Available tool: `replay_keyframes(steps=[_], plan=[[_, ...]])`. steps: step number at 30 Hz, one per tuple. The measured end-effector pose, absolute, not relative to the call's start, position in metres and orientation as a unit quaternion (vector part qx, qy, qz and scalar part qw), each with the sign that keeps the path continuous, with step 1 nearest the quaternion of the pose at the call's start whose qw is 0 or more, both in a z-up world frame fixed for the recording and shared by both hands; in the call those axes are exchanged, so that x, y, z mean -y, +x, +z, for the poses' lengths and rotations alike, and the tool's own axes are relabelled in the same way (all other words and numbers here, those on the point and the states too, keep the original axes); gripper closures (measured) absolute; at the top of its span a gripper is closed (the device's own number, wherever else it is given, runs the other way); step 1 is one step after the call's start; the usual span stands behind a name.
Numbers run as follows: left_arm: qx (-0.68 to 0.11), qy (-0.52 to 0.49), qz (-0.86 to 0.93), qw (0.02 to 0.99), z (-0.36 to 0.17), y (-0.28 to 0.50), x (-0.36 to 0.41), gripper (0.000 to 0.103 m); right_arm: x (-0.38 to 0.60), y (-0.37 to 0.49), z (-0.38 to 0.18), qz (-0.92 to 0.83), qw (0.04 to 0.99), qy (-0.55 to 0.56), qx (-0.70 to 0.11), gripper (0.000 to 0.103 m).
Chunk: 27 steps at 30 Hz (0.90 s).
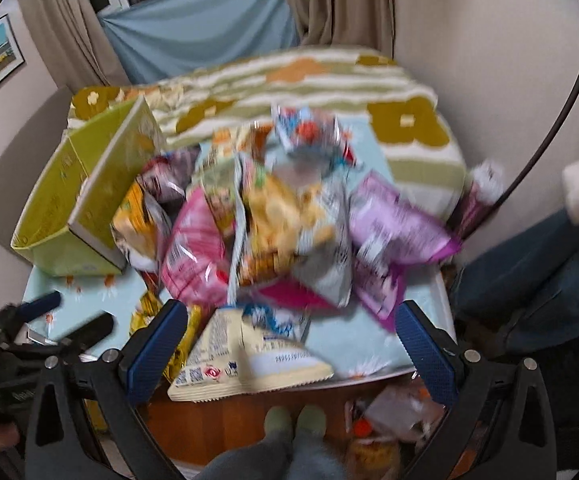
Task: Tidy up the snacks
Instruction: 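Grasp the gold snack bag with the left gripper while the right grasps a cream chip bag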
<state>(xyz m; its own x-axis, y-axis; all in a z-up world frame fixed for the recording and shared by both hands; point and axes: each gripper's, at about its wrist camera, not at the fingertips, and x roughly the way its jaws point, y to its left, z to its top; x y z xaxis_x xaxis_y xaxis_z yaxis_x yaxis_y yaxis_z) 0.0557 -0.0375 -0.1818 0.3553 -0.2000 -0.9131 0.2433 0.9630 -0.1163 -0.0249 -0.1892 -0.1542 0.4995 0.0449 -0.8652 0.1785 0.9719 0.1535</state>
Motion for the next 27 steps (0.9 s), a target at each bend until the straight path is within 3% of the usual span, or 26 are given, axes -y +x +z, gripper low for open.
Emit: replay_keyframes(steps=[16, 27], plan=[[-0.599, 0.077, -0.147, 0.784, -0.262, 0.069, 0.082, 0.0, 0.183, -0.002, -0.21, -0.01, 0.803, 0.157, -0.575, 0.0], [-0.606, 0.081, -0.153, 0.776, -0.28, 0.085, 0.083, 0.014, 0.173, 0.016, -0.242, 0.012, 0.772, 0.141, -0.619, 0.0]])
